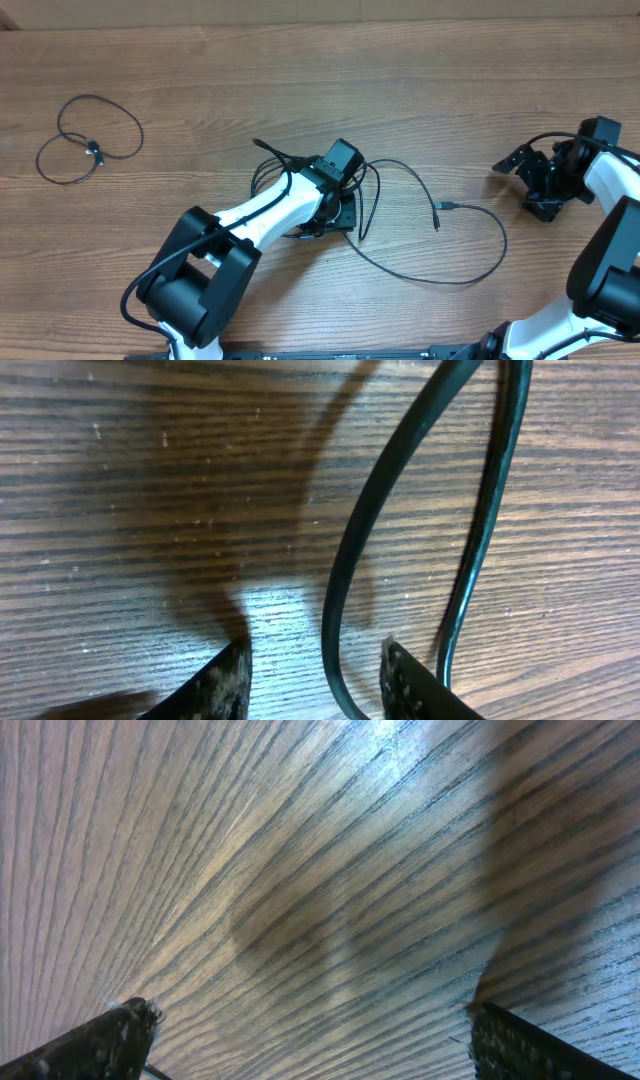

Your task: Untangle cables

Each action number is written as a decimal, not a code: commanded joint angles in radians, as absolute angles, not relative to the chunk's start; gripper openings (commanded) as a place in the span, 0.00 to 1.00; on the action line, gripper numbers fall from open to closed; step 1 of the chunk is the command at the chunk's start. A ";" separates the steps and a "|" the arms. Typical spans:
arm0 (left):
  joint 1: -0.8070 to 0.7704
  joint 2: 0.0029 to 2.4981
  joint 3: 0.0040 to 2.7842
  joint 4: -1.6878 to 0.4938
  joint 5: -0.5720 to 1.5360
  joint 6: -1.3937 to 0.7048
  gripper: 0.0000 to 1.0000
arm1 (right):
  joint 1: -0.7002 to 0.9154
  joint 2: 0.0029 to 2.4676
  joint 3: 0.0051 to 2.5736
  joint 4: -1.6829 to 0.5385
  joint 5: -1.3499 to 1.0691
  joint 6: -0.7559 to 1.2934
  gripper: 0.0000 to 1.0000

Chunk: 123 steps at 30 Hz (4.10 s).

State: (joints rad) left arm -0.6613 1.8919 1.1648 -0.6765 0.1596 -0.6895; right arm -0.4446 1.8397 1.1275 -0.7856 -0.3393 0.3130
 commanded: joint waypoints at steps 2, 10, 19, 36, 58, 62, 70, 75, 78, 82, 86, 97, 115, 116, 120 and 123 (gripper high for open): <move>-0.668 1.893 1.153 -0.662 0.146 -0.715 0.45 | -0.447 1.842 1.151 -0.782 -0.333 0.309 1.00; -0.668 1.893 1.152 -0.658 0.146 -0.715 0.48 | -0.447 1.842 1.151 -0.782 -0.333 0.309 1.00; -0.668 1.893 1.151 -0.653 0.146 -0.716 0.52 | -0.447 1.842 1.151 -0.782 -0.333 0.309 1.00; -0.669 1.893 1.136 -0.622 0.116 -0.749 0.41 | -0.447 1.842 1.151 -0.782 -0.333 0.309 1.00; -0.669 1.893 1.135 -0.590 0.094 -0.748 0.32 | -0.447 1.842 1.151 -0.782 -0.333 0.309 1.00; -0.669 1.893 1.135 -0.591 0.094 -0.748 0.33 | -0.447 1.842 1.151 -0.782 -0.333 0.309 1.00; -0.669 1.893 1.136 -0.590 0.094 -0.748 0.30 | -0.447 1.842 1.151 -0.782 -0.333 0.309 1.00; -0.668 1.893 1.135 -0.591 0.099 -0.748 0.21 | -0.447 1.842 1.151 -0.782 -0.333 0.309 1.00; -0.668 1.893 1.135 -0.591 0.113 -0.748 0.08 | -0.447 1.842 1.151 -0.782 -0.333 0.309 1.00; -0.668 1.893 1.136 -0.596 0.117 -0.747 0.04 | -0.447 1.842 1.151 -0.782 -0.333 0.309 1.00; -0.659 1.887 1.138 -0.634 0.158 -0.694 0.04 | -0.447 1.842 1.151 -0.782 -0.333 0.309 1.00; -0.626 1.717 1.175 -0.703 0.263 -0.493 0.04 | -0.447 1.842 1.151 -0.782 -0.333 0.309 1.00; -0.629 1.249 1.196 -0.538 0.479 -0.516 0.04 | -0.447 1.842 1.151 -0.782 -0.333 0.309 1.00; -0.629 1.234 1.196 -0.530 0.498 -0.522 0.04 | -0.447 1.842 1.151 -0.782 -0.333 0.309 1.00; -0.629 1.188 1.196 -0.472 0.588 -0.524 0.04 | -0.447 1.842 1.151 -0.782 -0.333 0.309 1.00; -0.629 1.166 1.196 -0.426 0.636 -0.524 0.04 | -0.447 1.842 1.151 -0.782 -0.333 0.309 1.00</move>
